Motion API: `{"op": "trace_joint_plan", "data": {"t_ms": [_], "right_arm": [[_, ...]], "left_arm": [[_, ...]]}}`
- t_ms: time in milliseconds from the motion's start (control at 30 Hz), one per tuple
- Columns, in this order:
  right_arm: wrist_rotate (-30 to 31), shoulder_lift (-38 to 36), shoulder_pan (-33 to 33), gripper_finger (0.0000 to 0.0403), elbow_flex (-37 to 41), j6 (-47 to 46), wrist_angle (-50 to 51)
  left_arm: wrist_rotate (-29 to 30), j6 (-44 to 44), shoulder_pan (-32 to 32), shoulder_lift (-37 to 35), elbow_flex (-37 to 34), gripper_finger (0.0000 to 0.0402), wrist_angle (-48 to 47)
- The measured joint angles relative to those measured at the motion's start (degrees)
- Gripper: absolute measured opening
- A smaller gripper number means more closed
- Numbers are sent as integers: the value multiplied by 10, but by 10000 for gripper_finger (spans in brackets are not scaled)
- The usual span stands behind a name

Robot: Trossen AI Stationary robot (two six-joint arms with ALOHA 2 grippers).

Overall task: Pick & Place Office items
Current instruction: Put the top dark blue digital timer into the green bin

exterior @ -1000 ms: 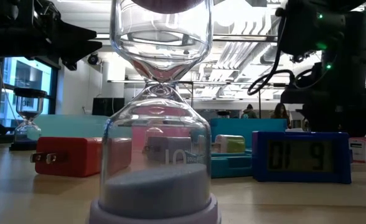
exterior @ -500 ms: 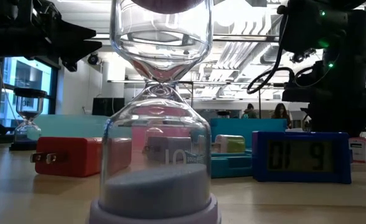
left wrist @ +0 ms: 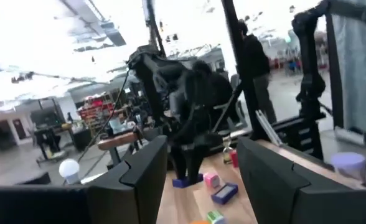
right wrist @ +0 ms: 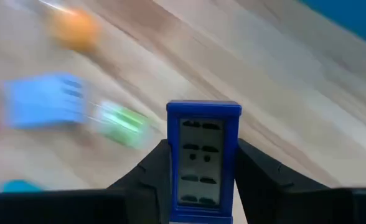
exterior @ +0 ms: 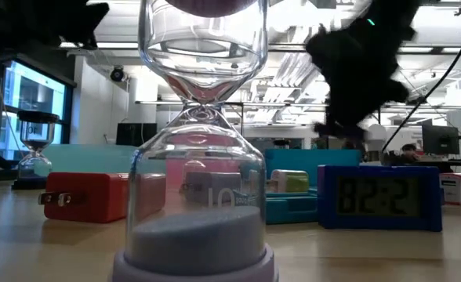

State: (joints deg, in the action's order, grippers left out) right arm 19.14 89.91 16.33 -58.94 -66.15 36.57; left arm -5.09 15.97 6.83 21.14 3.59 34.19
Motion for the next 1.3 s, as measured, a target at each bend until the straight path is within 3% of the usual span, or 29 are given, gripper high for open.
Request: {"op": "trace_joint_plan", "data": {"t_ms": [133,267,467,600,667,733,1000,1133,1300], "right_arm": [[-5,0,-8,124,-28,117,-117],[-59,0,-18,124,-31,217,-255],[-124,2,-26,124,-31,277,-335],[-137,6,-29,124,-31,284,-338],[-138,15,-30,128,-31,284,-346],[-144,20,-30,130,-30,285,-340],[-182,46,-32,126,-32,290,-379],[-204,56,-32,126,-32,299,-393],[-222,63,-32,126,-31,302,-404]], "left_arm": [[63,110,69,43,19,187,-1],[163,189,140,106,56,187,0],[275,290,232,218,119,187,-1],[387,269,255,307,172,187,0],[415,243,256,351,193,187,0],[414,237,256,391,213,187,0],[413,358,235,510,262,187,10],[407,438,228,529,263,187,20],[341,413,208,530,263,186,27]]}}
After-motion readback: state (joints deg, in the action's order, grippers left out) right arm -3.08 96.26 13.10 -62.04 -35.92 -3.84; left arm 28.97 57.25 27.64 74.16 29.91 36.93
